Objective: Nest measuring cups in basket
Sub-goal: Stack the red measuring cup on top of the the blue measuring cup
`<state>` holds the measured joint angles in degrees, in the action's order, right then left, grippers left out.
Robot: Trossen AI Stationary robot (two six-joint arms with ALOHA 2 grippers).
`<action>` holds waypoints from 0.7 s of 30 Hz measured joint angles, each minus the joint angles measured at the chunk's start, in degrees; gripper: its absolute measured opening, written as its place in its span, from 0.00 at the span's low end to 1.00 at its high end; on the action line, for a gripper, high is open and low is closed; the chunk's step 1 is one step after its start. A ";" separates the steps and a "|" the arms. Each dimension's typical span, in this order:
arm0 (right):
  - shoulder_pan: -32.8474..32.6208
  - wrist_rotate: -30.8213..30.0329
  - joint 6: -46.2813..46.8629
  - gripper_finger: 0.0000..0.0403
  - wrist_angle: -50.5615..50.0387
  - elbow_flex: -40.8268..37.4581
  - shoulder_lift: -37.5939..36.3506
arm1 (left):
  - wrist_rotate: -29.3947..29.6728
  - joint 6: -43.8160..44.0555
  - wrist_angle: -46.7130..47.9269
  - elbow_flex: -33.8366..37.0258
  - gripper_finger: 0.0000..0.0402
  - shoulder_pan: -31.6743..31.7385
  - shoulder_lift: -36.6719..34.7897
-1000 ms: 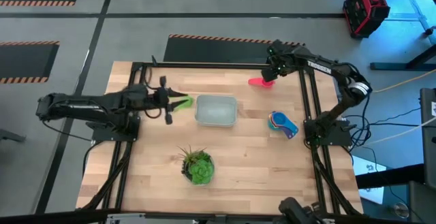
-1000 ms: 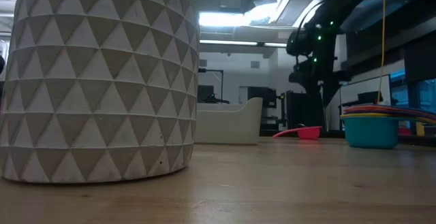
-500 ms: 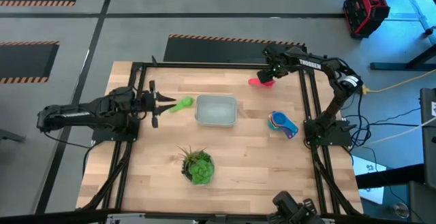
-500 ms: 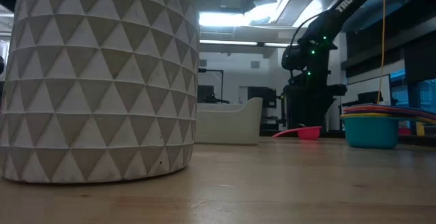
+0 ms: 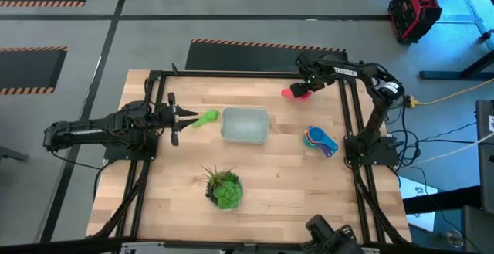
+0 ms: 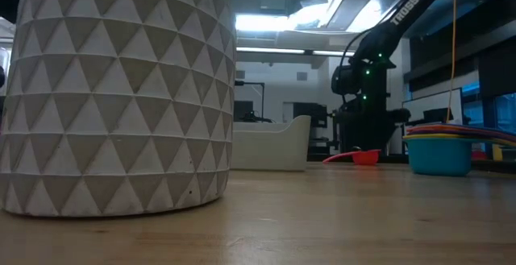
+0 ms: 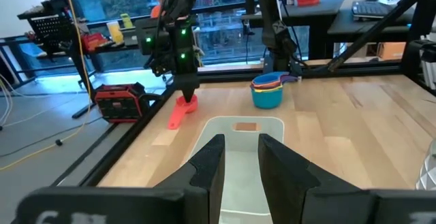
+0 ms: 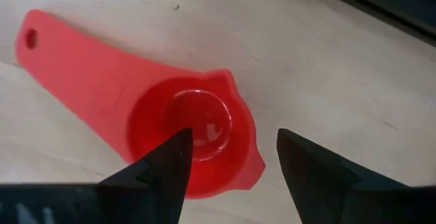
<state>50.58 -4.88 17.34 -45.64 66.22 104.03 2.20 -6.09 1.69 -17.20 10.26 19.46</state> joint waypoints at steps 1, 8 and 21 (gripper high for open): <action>0.01 0.00 -0.18 0.54 0.00 0.00 0.21 | 0.00 0.00 0.00 -0.01 0.21 0.00 0.00; 0.01 -0.01 -1.14 0.50 0.00 0.00 0.68 | 0.01 -0.02 0.02 -0.01 0.21 0.00 0.00; 0.14 0.03 -1.22 0.13 -0.03 0.00 0.68 | 0.02 -0.02 0.09 -0.01 0.21 0.00 0.00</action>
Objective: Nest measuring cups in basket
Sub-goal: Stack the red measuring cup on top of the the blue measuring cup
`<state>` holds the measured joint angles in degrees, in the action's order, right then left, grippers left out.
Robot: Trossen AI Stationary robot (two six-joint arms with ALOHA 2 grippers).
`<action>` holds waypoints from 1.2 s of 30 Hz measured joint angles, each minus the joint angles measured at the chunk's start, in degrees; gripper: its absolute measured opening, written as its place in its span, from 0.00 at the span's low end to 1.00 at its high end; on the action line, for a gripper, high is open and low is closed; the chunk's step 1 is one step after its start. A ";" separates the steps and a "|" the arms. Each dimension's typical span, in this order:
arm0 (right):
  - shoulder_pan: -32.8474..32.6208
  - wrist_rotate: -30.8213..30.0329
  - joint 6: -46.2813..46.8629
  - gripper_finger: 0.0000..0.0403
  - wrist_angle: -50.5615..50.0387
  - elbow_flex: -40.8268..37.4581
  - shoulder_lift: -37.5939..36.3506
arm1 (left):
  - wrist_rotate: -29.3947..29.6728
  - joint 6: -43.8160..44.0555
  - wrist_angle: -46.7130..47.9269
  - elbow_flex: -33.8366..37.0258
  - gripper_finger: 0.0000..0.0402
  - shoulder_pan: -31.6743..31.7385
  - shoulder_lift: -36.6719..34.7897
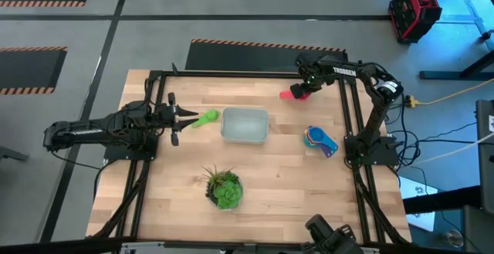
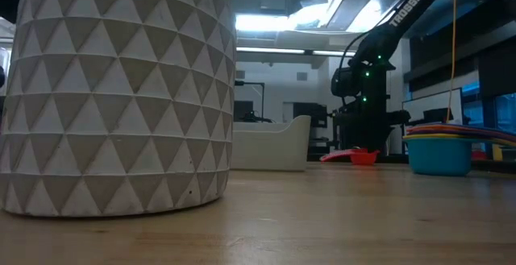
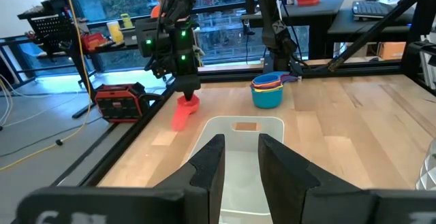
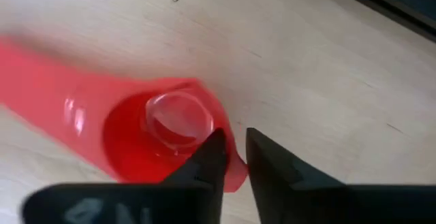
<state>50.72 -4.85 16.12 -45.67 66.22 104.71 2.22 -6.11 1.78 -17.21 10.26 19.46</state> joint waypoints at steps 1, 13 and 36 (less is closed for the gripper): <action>0.00 0.01 -0.01 0.11 0.01 0.00 -0.02 | 0.00 0.02 0.00 0.00 0.21 0.00 0.00; 0.00 0.01 -1.19 0.05 0.04 0.02 -0.09 | 0.00 0.06 0.02 0.00 0.21 0.00 0.00; -0.31 -0.07 -18.27 0.04 -9.96 6.01 -0.04 | 0.00 0.20 0.02 0.00 0.21 0.00 0.00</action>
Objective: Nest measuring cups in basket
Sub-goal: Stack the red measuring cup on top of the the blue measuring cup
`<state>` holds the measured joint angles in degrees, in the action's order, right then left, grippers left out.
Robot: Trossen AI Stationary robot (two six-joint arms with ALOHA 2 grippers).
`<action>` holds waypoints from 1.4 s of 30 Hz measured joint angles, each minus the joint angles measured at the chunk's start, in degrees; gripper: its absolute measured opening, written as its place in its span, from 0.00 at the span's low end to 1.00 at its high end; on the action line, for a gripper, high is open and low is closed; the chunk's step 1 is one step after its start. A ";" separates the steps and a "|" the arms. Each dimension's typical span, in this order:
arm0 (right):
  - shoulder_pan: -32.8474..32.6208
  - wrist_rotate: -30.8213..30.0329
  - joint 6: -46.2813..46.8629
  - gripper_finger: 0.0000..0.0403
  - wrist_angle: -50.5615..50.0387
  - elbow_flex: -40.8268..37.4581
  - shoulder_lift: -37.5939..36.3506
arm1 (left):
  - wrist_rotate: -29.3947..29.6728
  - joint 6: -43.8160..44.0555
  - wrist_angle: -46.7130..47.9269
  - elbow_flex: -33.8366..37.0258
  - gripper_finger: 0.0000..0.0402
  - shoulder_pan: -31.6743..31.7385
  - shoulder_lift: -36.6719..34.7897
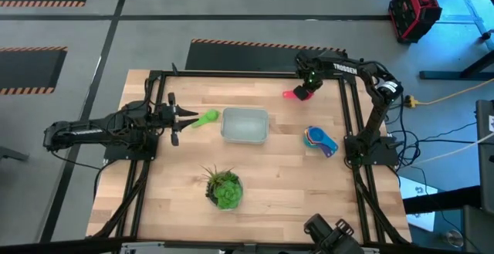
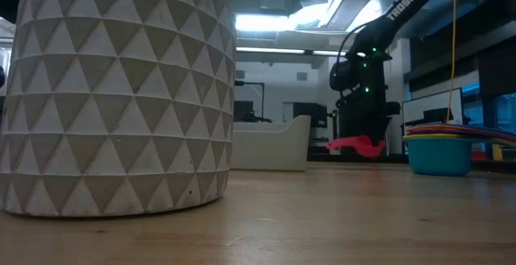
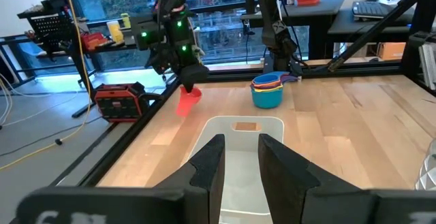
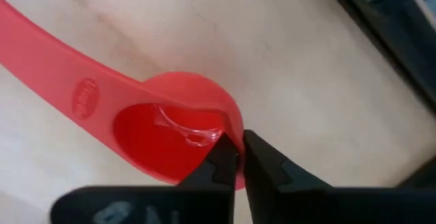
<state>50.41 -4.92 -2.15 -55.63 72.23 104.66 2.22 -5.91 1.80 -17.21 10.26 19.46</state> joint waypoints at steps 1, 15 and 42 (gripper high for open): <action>-0.13 0.00 -1.38 0.04 -1.17 1.06 0.00 | 0.00 0.00 0.00 0.00 0.21 0.00 0.00; -9.42 0.04 -22.76 0.04 -19.55 14.29 -0.02 | 0.02 0.00 0.00 0.00 0.21 -0.02 0.00; -33.87 -3.44 -34.07 0.03 -34.65 17.35 -0.05 | 0.02 -0.03 0.00 0.00 0.21 -0.01 0.01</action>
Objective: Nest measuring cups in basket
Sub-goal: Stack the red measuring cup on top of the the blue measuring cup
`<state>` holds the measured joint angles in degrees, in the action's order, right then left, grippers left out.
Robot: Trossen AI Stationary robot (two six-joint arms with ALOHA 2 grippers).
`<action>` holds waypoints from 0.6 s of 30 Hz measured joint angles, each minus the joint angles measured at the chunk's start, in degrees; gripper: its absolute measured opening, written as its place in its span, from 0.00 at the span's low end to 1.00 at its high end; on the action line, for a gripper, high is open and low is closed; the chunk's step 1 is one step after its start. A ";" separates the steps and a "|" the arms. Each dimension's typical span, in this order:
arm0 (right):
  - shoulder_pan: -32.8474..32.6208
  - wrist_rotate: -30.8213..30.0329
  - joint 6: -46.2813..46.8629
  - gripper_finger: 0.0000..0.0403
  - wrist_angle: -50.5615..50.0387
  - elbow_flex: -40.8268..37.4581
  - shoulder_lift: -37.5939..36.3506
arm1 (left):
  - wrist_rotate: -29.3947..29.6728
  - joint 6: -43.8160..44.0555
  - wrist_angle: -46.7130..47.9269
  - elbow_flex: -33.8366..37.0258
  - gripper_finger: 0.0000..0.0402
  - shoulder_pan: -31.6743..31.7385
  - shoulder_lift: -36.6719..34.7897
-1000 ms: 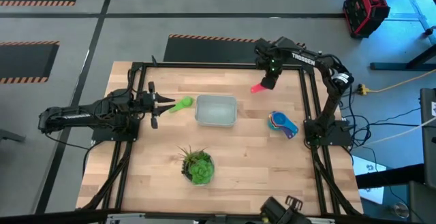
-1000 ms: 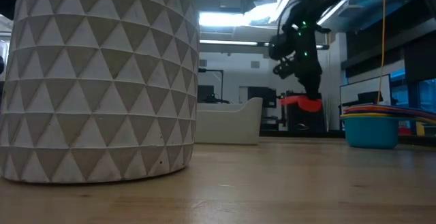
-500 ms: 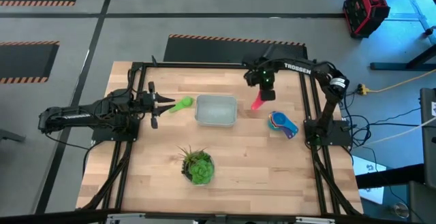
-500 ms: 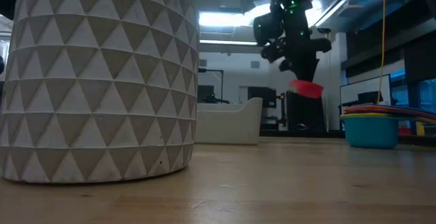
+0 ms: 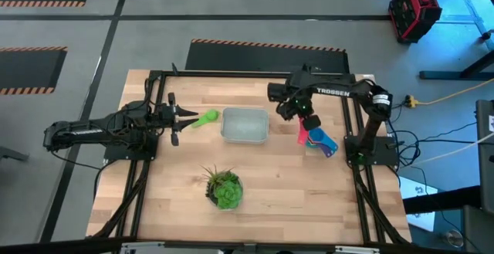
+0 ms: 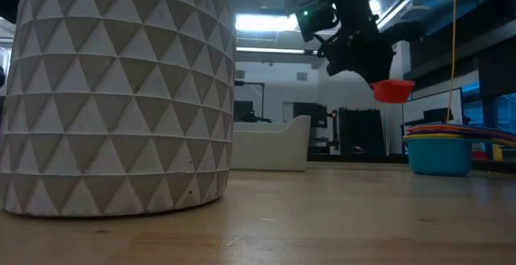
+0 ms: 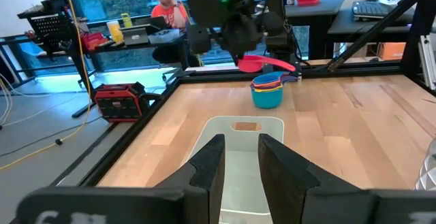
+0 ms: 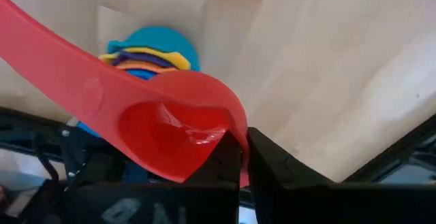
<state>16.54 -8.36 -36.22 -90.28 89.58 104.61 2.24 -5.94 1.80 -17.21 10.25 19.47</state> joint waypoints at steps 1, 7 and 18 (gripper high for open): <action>-0.79 0.03 0.11 0.03 0.21 0.00 -0.15 | -0.01 -0.02 0.00 0.01 0.21 0.00 0.00; -5.26 0.91 1.53 0.03 0.31 -0.02 -2.32 | 0.00 0.00 0.04 0.00 0.21 0.00 0.01; -9.26 3.93 12.61 0.03 0.03 -9.23 -20.32 | 0.00 -0.03 0.06 0.00 0.21 -0.01 0.02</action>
<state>7.29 -4.43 -23.61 -90.25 80.35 84.29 2.24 -5.98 1.87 -17.21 10.24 19.49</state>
